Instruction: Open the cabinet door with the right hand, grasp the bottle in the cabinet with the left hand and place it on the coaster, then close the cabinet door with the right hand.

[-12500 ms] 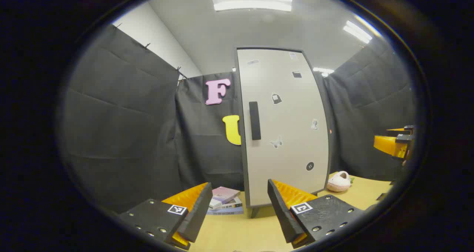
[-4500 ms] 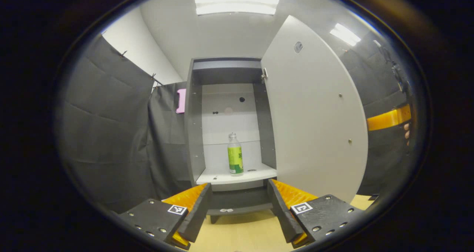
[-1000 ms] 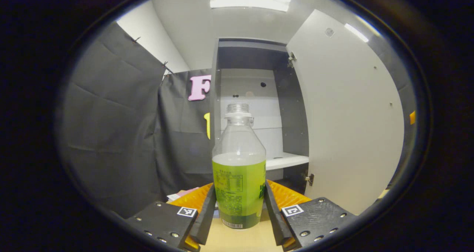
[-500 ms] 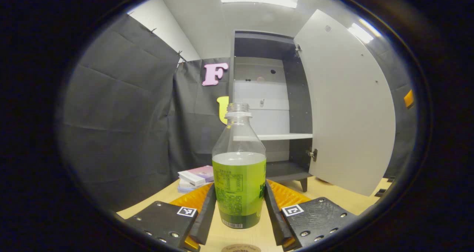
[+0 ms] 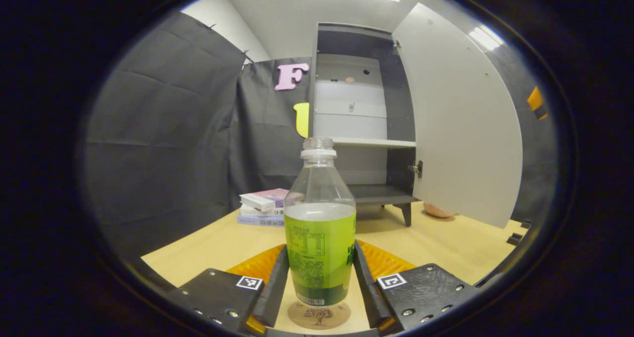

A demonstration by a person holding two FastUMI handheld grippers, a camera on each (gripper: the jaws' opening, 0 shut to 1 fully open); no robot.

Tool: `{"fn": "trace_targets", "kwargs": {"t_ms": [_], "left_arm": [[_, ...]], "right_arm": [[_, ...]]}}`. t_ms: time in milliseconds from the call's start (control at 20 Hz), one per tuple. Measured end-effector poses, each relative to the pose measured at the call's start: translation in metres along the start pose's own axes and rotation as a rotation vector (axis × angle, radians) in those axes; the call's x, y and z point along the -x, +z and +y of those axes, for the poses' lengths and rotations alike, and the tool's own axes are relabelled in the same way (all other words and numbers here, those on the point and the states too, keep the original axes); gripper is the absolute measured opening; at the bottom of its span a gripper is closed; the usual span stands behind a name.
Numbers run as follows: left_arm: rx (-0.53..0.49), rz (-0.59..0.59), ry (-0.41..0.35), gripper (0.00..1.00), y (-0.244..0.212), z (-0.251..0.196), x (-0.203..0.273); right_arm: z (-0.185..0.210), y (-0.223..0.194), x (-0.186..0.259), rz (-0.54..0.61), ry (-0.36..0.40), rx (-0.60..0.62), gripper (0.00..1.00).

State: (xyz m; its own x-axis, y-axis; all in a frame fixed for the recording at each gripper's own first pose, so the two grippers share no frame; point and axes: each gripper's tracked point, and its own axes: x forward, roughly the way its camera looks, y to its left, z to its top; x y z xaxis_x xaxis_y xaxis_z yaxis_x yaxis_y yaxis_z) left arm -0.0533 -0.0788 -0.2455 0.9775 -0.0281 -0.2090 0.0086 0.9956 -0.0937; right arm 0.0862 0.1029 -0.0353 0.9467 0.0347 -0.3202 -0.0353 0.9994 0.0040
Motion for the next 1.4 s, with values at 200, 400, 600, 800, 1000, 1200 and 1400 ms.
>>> {"fn": "trace_targets", "kwargs": {"t_ms": [200, 400, 600, 800, 1000, 1200, 1400], "left_arm": [[-0.011, 0.040, 0.010, 0.68, -0.029, -0.004, 0.007], [-0.049, 0.060, 0.027, 0.69, -0.046, -0.004, 0.011], [-0.058, 0.064, 0.030, 0.74, -0.051, -0.005, 0.012], [-0.080, 0.085, 0.076, 0.76, -0.048, 0.006, 0.015], [-0.093, 0.079, 0.097, 0.81, -0.028, 0.010, 0.008], [-0.089, 0.020, 0.103, 0.77, 0.011, 0.009, 0.008], [-0.086, -0.018, 0.077, 0.81, 0.051, -0.006, 0.014]], "right_arm": [[0.000, -0.006, -0.005, 0.024, 0.008, 0.016, 0.94], [-0.002, -0.009, -0.007, 0.029, 0.010, 0.031, 0.94], [0.000, -0.010, -0.008, 0.026, 0.021, 0.024, 0.94], [0.003, -0.010, -0.011, 0.021, 0.031, 0.030, 0.94], [0.001, -0.011, -0.012, 0.016, 0.028, 0.020, 0.94], [-0.002, -0.003, -0.013, -0.009, 0.030, 0.001, 0.94], [-0.009, 0.012, -0.015, -0.057, 0.028, -0.029, 0.94]]}}
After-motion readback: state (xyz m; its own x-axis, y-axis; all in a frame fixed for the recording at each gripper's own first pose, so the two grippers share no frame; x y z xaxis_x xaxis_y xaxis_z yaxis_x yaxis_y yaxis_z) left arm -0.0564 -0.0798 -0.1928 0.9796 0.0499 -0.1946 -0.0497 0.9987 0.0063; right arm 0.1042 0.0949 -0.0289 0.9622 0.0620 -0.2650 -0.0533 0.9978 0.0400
